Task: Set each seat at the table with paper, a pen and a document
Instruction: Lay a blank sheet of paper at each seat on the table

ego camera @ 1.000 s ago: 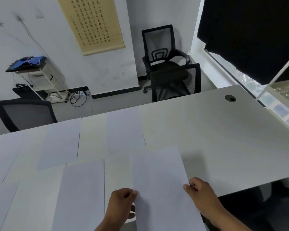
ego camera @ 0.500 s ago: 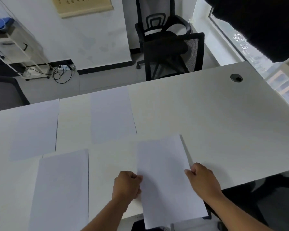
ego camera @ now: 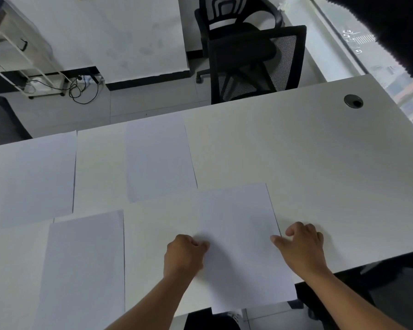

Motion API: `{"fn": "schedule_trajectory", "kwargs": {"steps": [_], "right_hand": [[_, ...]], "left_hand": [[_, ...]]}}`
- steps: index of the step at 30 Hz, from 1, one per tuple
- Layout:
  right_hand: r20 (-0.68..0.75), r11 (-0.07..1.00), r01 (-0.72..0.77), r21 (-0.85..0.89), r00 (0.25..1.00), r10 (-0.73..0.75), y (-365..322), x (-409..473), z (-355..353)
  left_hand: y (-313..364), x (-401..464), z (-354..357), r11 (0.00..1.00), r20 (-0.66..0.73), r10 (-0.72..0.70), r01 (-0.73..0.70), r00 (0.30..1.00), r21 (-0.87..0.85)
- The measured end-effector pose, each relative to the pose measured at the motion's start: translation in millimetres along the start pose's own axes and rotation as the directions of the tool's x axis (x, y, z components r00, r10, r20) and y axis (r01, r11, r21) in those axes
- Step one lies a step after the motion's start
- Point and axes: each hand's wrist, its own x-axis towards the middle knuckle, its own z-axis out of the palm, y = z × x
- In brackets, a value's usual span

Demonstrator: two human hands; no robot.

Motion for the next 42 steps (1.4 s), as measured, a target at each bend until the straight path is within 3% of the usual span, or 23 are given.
{"fn": "schedule_trajectory", "kwargs": {"steps": [21, 26, 29, 35, 42], "right_hand": [[0.047, 0.991, 0.114, -0.071, 0.993, -0.111, -2, 11, -16], [0.049, 0.984, 0.137, -0.114, 0.990, -0.132, -23, -21, -35], [0.058, 0.947, 0.263, -0.184, 0.965, -0.256, -54, -36, -50], [0.089, 0.786, 0.580, -0.211, 0.813, -0.576, -160, -82, -87], [0.064, 0.497, 0.856, -0.145, 0.509, -0.858, -285, -183, -130]], "left_hand": [[-12, 4, -6, 0.998, 0.062, 0.034, -0.037, 0.998, 0.048], [-8, -25, -41, 0.981, -0.012, 0.094, -0.091, 0.995, 0.172], [2, -50, -73, 0.967, -0.100, 0.169, -0.145, 0.981, 0.210], [19, -120, -152, 0.931, -0.354, 0.316, -0.215, 0.880, 0.296], [6, -229, -261, 0.930, -0.633, 0.355, -0.189, 0.688, 0.316]]}}
